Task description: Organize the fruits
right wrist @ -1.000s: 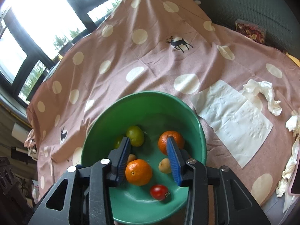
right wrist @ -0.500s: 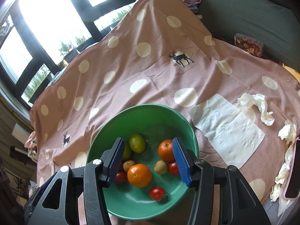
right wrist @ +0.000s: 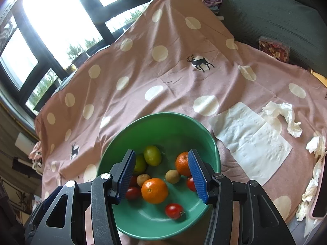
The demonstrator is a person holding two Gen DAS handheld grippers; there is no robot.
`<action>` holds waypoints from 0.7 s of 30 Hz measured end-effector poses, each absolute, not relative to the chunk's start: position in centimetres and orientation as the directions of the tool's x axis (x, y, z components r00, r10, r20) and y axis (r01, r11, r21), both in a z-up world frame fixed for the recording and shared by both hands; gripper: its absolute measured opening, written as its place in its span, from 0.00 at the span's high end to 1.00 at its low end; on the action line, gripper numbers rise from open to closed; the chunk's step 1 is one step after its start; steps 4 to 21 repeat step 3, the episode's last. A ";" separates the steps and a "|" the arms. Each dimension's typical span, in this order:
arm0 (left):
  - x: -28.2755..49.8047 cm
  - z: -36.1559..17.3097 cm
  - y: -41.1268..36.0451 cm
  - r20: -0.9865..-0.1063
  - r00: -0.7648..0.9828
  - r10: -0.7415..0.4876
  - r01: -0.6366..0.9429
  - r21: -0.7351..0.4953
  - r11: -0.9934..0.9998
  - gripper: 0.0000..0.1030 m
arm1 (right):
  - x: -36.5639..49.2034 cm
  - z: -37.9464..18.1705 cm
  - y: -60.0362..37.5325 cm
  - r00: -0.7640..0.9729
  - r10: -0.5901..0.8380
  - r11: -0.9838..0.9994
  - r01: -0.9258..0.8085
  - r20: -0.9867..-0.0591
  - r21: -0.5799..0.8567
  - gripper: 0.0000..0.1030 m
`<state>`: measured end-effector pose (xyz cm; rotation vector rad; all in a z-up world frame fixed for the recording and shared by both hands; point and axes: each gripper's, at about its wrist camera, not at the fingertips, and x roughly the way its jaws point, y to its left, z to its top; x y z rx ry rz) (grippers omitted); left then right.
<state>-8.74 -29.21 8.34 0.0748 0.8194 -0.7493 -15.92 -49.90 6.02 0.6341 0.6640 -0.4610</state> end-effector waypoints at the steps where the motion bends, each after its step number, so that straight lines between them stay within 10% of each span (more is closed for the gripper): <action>1: -8.8 8.4 -29.2 -0.686 0.447 -0.575 0.631 -0.214 0.746 0.03 | -15.9 6.0 -49.9 0.702 -0.189 0.720 0.575 -0.687 0.389 0.48; 21: -8.7 8.4 -29.1 -0.687 0.447 -0.573 0.628 -0.215 0.748 0.03 | -15.8 5.9 -49.9 0.703 -0.184 0.722 0.571 -0.687 0.390 0.48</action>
